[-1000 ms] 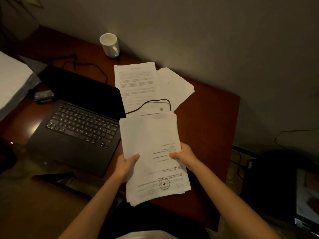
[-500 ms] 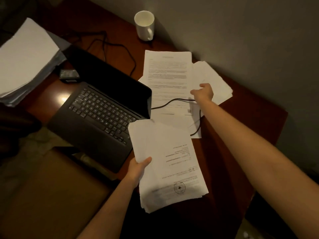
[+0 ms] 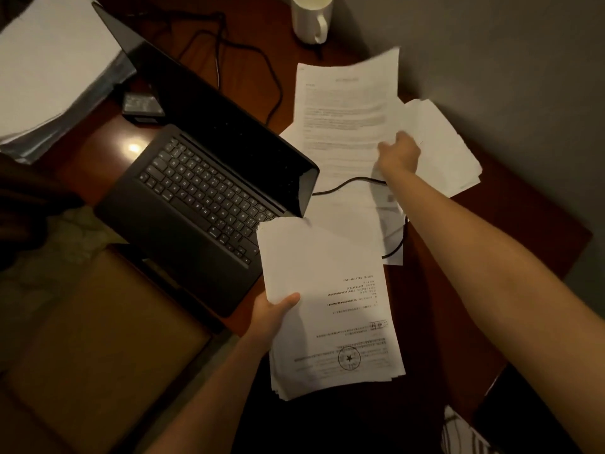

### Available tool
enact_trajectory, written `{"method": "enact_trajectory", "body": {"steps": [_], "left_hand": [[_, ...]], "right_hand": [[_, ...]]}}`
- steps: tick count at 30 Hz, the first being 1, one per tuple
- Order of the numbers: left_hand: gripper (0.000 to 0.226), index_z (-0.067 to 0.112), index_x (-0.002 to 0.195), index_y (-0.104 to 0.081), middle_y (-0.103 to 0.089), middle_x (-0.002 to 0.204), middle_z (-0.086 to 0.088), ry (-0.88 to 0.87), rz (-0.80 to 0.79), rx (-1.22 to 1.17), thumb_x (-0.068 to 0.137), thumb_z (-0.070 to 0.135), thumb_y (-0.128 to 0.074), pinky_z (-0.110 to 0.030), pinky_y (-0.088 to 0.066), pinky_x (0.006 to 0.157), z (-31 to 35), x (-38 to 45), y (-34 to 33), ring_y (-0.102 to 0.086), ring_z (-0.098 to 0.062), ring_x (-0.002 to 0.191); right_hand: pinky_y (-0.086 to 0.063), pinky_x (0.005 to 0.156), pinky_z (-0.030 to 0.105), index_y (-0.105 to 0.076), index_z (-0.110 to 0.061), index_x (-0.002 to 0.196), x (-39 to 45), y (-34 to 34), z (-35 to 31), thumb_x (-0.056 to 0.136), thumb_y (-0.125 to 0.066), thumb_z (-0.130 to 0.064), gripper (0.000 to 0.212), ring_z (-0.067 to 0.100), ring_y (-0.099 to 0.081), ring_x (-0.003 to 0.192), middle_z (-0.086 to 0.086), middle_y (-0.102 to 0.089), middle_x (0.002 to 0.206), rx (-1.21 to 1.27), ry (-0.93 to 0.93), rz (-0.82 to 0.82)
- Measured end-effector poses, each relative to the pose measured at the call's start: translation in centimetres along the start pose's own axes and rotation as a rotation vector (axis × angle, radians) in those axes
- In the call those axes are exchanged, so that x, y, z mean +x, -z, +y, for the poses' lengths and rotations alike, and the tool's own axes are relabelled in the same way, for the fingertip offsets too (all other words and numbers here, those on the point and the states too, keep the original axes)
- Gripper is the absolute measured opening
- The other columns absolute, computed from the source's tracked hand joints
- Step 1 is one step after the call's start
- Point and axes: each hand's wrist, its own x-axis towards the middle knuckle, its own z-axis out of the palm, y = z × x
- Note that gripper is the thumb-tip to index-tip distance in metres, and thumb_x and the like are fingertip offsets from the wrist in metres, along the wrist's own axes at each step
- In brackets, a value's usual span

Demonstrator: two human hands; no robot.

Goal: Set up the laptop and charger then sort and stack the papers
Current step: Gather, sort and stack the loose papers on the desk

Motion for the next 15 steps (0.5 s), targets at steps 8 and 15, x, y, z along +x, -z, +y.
{"method": "enact_trajectory", "body": {"steps": [8, 15], "left_hand": [[0.024, 0.008, 0.105, -0.062, -0.068, 0.092, 0.002, -0.02, 0.009, 0.035, 0.083, -0.001, -0.067, -0.017, -0.052, 0.057, 0.3, -0.2, -0.3, -0.066, -0.014, 0.083], [0.031, 0.009, 0.113, -0.06, -0.066, 0.101, -0.003, 0.007, 0.019, 0.044, 0.084, 0.006, -0.069, -0.036, -0.051, 0.08, 0.5, 0.0, -0.3, -0.063, -0.023, 0.096]], "right_hand": [[-0.042, 0.081, 0.004, -0.061, -0.008, 0.101, -5.6, 6.8, 0.1, 0.093, -0.043, 0.005, 0.024, -0.001, -0.054, 0.094, 0.001, -0.062, 0.101, 0.521, 0.344, 0.408], [-0.045, 0.054, 0.01, -0.059, -0.013, 0.098, -12.9, 10.1, 9.2, 0.095, -0.052, -0.012, 0.008, -0.004, -0.055, 0.069, -0.008, -0.059, 0.082, 0.399, -0.02, 0.079]]}}
